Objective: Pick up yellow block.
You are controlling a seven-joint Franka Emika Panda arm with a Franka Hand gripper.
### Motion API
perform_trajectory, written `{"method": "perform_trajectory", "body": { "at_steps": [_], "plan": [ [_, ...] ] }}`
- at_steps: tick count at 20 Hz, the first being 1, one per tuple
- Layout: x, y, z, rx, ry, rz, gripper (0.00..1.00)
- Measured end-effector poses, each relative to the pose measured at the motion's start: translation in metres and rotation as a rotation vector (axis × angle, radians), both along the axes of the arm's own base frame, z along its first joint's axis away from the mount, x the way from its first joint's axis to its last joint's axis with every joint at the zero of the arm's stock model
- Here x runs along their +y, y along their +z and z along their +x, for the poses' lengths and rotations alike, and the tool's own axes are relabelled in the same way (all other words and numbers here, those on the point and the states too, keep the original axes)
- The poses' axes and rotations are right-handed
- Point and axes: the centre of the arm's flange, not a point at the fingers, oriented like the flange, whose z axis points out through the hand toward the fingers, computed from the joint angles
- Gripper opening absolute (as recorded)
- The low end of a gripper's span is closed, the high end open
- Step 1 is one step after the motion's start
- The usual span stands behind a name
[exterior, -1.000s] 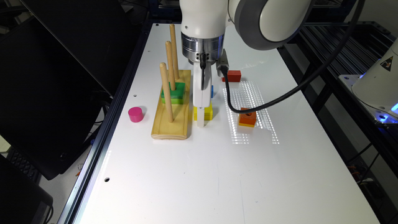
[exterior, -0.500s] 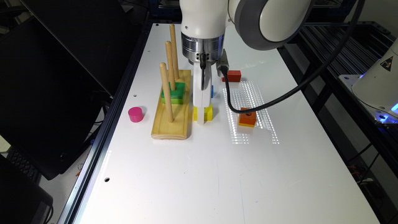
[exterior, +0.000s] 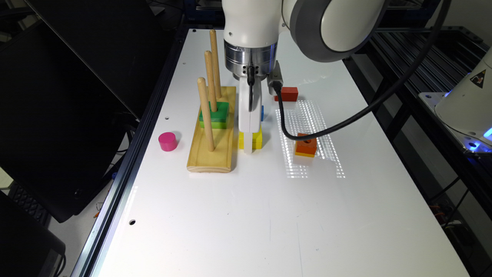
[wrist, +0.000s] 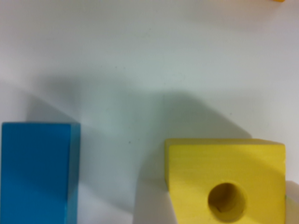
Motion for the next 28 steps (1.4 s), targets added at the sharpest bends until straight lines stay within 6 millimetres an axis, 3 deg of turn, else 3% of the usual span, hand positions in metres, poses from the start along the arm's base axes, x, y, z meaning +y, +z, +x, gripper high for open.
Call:
{"method": "perform_trajectory", "body": {
  "at_steps": [6, 7, 26, 28],
  "plan": [
    [0.0, 0.0, 0.0, 0.0, 0.0, 0.0, 1.0],
    [0.0, 0.0, 0.0, 0.0, 0.0, 0.0, 0.0],
    [0.0, 0.005, 0.001, -0.007, 0.0, 0.0, 0.0],
    [0.0, 0.012, 0.002, -0.014, 0.0, 0.0, 0.0]
  ]
}}
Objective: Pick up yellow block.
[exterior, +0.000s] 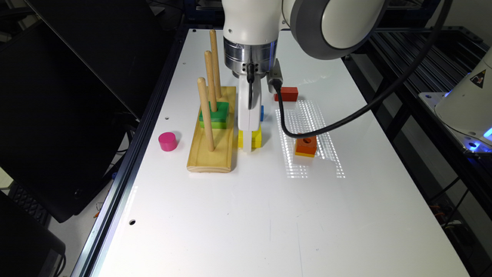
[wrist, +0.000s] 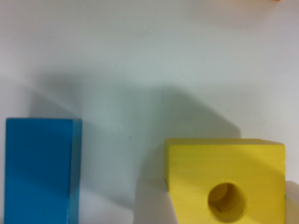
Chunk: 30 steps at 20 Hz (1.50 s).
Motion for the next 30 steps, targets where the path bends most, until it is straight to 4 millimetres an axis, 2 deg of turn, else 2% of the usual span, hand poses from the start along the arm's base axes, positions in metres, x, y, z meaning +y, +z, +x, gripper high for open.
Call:
{"method": "perform_trajectory", "body": {
  "at_steps": [4, 5, 11, 20, 27, 30],
  "plan": [
    [0.0, 0.035, 0.0, 0.003, 0.002, -0.008, 0.0],
    [0.001, 0.039, -0.001, 0.004, 0.002, -0.009, 0.0],
    [0.0, 0.041, -0.003, 0.004, 0.003, -0.01, 0.0],
    [0.001, 0.086, -0.005, -0.005, 0.002, -0.016, 0.0],
    [0.001, 0.094, -0.005, -0.007, 0.001, -0.016, 0.0],
    [0.002, 0.109, -0.005, -0.012, 0.0, -0.017, 0.0]
  ]
}}
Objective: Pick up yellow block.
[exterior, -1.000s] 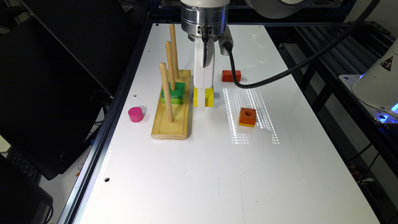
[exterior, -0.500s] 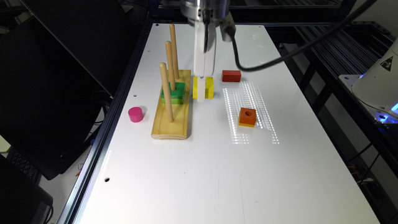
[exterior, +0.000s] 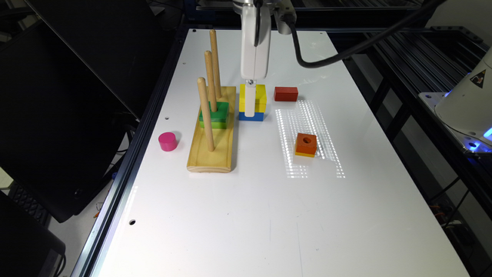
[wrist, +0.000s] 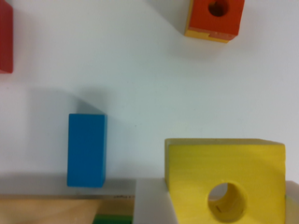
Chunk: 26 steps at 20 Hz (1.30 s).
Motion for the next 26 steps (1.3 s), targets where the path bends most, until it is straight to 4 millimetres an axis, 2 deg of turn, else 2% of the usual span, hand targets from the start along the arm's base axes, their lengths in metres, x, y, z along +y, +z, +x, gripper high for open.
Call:
{"method": "perform_trajectory", "body": {
  "at_steps": [3, 6, 18, 24, 26],
  "plan": [
    [0.0, 0.024, -0.004, -0.002, -0.002, -0.003, 0.0],
    [0.0, 0.036, -0.006, -0.003, -0.003, -0.004, 0.0],
    [0.0, 0.044, -0.006, -0.014, -0.003, -0.003, 0.0],
    [0.0, 0.084, -0.008, -0.012, -0.005, -0.004, 0.0],
    [0.0, 0.088, -0.01, -0.011, -0.006, -0.004, 0.0]
  ]
}}
